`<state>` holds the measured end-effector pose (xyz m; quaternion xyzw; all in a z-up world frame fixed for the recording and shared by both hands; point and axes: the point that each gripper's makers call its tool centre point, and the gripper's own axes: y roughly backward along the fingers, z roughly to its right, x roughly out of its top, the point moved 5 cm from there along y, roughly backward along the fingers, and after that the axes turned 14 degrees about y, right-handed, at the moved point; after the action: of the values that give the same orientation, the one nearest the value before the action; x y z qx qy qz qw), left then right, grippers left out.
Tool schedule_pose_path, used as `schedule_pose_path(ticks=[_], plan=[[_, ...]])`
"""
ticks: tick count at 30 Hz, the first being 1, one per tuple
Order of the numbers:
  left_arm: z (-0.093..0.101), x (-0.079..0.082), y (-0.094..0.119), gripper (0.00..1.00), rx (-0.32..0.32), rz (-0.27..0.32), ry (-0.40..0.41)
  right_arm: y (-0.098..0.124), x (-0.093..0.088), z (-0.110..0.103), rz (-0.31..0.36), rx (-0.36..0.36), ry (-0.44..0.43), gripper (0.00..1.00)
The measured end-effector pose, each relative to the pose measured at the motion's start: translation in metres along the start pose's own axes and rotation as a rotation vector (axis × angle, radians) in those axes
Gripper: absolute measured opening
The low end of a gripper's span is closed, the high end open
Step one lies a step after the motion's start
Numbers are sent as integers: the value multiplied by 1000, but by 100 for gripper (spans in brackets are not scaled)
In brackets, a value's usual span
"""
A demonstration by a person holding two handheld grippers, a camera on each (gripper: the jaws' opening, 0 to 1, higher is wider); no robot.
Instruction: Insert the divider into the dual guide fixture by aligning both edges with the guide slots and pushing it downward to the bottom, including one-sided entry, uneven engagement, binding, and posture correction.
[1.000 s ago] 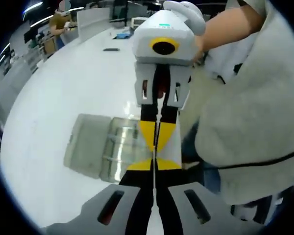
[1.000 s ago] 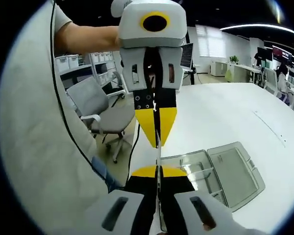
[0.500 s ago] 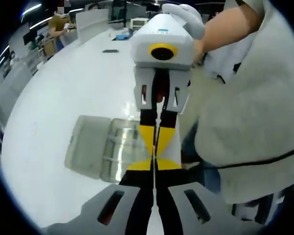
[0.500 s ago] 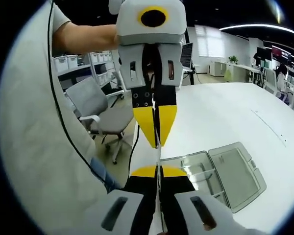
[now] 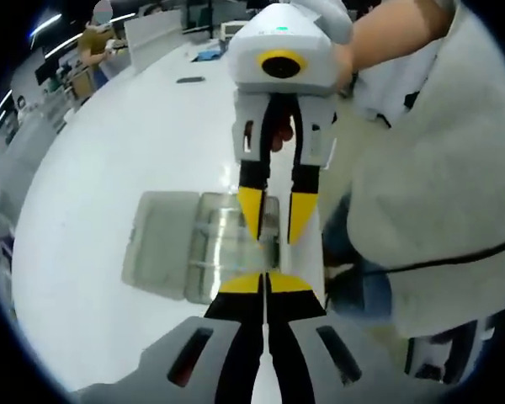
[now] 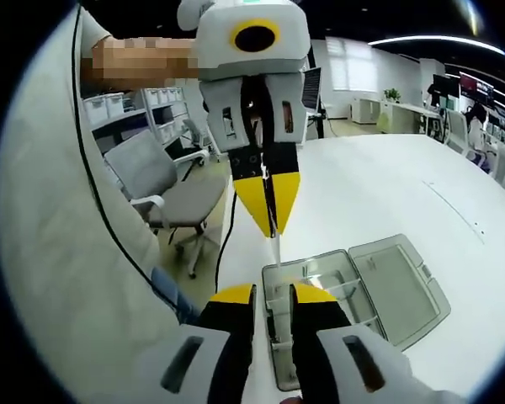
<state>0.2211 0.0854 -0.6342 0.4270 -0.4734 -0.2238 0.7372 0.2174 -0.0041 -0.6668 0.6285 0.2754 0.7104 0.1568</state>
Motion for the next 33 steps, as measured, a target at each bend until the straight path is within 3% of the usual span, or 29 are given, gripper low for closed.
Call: schedule_pose_path(ticks=[8,33], plan=[[-10,-3,-3,0,38,-23,-33,5,0,2,-16,-27,7,20],[-24,1,-27,0,38,-82,-47,18,0,6,-41,-93,6,41]])
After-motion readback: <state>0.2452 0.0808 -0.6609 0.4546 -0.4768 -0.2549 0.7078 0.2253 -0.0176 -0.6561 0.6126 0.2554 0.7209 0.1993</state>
